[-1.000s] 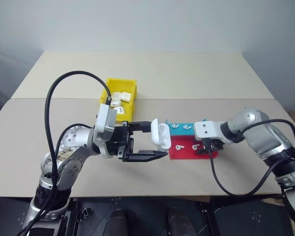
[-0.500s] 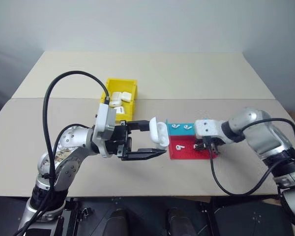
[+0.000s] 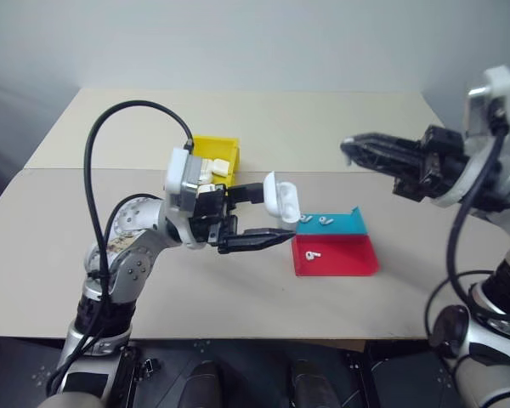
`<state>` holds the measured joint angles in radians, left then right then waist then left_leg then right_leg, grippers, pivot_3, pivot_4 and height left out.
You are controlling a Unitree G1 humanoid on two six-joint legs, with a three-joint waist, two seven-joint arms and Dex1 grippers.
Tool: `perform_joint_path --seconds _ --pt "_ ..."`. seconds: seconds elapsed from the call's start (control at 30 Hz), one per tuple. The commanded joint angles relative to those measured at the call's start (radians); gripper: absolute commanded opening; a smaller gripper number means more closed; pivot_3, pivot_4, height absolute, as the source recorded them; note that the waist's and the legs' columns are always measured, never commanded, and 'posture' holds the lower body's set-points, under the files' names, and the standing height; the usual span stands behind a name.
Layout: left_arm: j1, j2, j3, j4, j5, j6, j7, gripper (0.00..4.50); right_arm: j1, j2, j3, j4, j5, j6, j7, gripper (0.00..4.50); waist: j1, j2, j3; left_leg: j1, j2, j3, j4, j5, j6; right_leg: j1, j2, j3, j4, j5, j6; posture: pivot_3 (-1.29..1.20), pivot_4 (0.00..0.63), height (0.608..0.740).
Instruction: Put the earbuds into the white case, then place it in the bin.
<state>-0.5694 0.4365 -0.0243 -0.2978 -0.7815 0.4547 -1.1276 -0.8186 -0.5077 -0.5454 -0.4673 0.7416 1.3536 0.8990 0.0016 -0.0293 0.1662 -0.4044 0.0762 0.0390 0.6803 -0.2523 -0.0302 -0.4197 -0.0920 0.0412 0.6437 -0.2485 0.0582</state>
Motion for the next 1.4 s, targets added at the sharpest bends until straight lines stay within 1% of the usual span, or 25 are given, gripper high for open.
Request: perform_joint_path --seconds 0.03,0.1,0.23,0.5,0.73,0.87,1.13,1.3,1.4 --pt "-0.054 -0.033 -0.017 0.043 0.021 -0.035 -0.007 2.82 -0.056 0.080 -0.069 -0.090 0.155 0.076 -0.146 0.64 0.000 0.000 0.000 -0.001 0.000 0.000 0.000 0.000 0.000 0.000 0.000 0.000 0.000 0.000 0.000 0.00 0.150 0.740" --pt "-0.069 -0.051 -0.023 0.060 0.029 -0.038 -0.002 2.82 -0.065 0.107 -0.078 -0.101 0.218 0.090 -0.200 0.64 -0.001 0.000 0.000 -0.002 0.000 0.000 0.000 0.000 0.000 -0.001 0.000 0.000 0.003 0.000 0.000 0.00 0.150 0.740" --pt "-0.090 -0.074 -0.035 0.087 0.040 -0.031 -0.003 2.82 -0.036 0.129 -0.034 -0.143 0.321 0.068 -0.294 0.64 -0.001 0.000 0.000 -0.002 0.000 0.000 0.000 0.000 0.000 0.000 -0.001 -0.001 0.003 0.000 0.000 0.00 0.150 0.740" --pt "-0.111 -0.086 -0.036 0.110 0.048 -0.038 -0.022 2.82 0.044 0.085 0.055 -0.167 0.446 -0.026 -0.391 0.64 -0.015 0.000 0.000 -0.002 0.000 -0.001 0.000 0.000 0.000 -0.001 0.000 0.000 0.001 0.000 0.000 0.00 0.150 0.740" --pt "-0.111 -0.094 -0.035 0.095 0.049 -0.036 -0.020 2.82 0.127 0.011 0.111 -0.171 0.487 -0.148 -0.428 0.64 -0.015 0.000 0.000 -0.002 0.000 -0.001 0.000 0.000 0.000 0.000 0.000 0.000 -0.002 0.000 0.000 0.00 0.150 0.740" --pt "-0.110 -0.091 -0.031 0.090 0.046 -0.034 -0.023 2.82 0.158 -0.024 0.149 -0.171 0.482 -0.217 -0.431 0.64 -0.016 0.000 0.000 -0.002 0.000 -0.001 0.000 0.000 0.000 0.000 0.000 0.000 -0.002 0.000 0.000 0.00 0.150 0.740" --pt "-0.112 -0.088 -0.026 0.101 0.044 -0.043 -0.040 2.82 0.181 -0.043 0.241 -0.174 0.443 -0.338 -0.455 0.64 -0.016 0.000 0.000 -0.002 0.000 -0.001 0.000 0.000 0.000 0.000 0.000 0.000 -0.002 0.000 0.000 0.00 0.150 0.740" --pt "-0.111 -0.094 -0.028 0.100 0.047 -0.044 -0.040 2.82 0.190 -0.068 0.257 -0.181 0.462 -0.372 -0.477 0.64 -0.016 0.000 0.000 -0.002 0.000 -0.001 0.000 0.000 0.000 -0.001 0.000 0.000 -0.002 0.000 0.000 0.00 0.150 0.740" --pt "-0.111 -0.094 -0.026 0.101 0.049 -0.044 -0.036 2.82 0.206 -0.090 0.262 -0.184 0.465 -0.392 -0.466 0.64 -0.015 0.000 0.000 -0.002 0.000 -0.001 0.000 0.000 0.000 0.000 0.000 0.000 -0.003 0.000 0.000 0.00 0.150 0.740"
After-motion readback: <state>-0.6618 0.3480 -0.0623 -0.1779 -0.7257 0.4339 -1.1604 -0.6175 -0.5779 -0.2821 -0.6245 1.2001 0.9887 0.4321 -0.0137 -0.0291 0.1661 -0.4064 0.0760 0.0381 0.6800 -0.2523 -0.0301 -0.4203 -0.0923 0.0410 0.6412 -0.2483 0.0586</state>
